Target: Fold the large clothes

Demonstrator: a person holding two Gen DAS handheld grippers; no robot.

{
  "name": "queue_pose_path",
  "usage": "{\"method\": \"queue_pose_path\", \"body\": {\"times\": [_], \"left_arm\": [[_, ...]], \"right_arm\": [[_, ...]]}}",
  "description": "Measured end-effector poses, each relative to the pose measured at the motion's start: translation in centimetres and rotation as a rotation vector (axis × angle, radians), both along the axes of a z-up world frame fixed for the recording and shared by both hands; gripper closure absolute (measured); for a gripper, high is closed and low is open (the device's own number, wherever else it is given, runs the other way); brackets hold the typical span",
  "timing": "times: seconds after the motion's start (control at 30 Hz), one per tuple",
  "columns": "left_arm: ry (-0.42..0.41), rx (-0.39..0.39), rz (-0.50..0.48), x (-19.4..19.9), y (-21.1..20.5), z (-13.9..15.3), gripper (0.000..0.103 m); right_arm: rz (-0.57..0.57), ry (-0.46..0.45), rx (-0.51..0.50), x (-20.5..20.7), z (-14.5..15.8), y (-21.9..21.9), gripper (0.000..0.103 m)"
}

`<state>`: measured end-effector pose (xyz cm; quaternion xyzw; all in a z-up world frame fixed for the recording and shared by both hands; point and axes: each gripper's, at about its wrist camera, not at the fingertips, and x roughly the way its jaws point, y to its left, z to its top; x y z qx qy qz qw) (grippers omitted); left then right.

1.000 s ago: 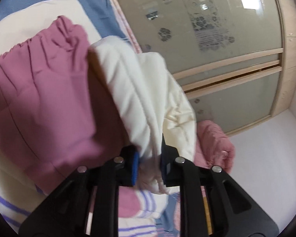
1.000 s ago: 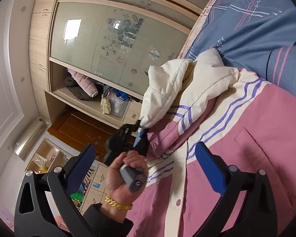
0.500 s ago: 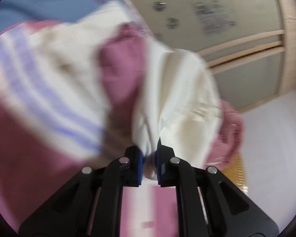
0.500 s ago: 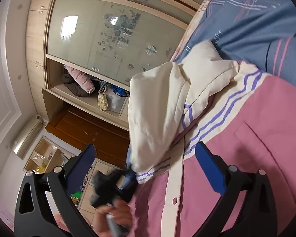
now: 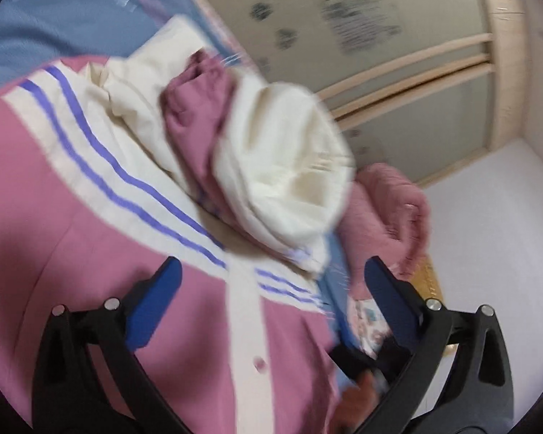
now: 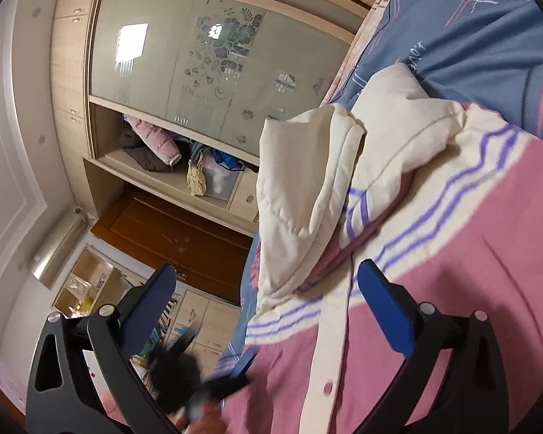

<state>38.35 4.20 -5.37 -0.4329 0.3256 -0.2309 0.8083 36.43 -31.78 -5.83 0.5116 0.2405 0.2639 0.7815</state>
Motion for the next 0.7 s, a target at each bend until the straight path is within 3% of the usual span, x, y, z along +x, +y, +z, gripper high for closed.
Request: {"method": "queue_pose_path", "body": {"times": [0.07,0.13,0.33,0.47,0.6,0.63,0.7], "left_arm": [[-0.096,0.065,0.053,-3.7,0.4,0.9,0.002],[-0.142,0.151,0.116,-5.7,-0.1,1.7,0.002],[-0.199,0.342,0.093,-6.3,-1.3,3.7,0.002],[-0.186,0.349,0.075,-6.6,-0.9,3.7,0.002],[-0.175,0.375,0.089,-6.3,-0.4,3.2,0.002],[-0.170,0.381,0.095,-6.2,-0.1,3.1,0.002],[-0.150,0.386,0.102,-6.1,0.4,2.9,0.002]], "right_arm": [[0.024,0.001,0.013,1.3,-0.3,-0.2,0.028],[0.033,0.013,0.033,2.6,-0.7,-0.3,0.037],[-0.028,0.060,-0.073,7.0,-1.4,1.5,0.037],[-0.071,0.158,-0.090,9.2,-3.8,2.2,0.037],[-0.104,0.130,-0.042,10.9,-3.9,2.2,0.037],[-0.109,0.131,-0.030,11.2,-4.0,2.2,0.041],[-0.109,0.143,-0.002,11.8,-4.4,2.3,0.061]]}}
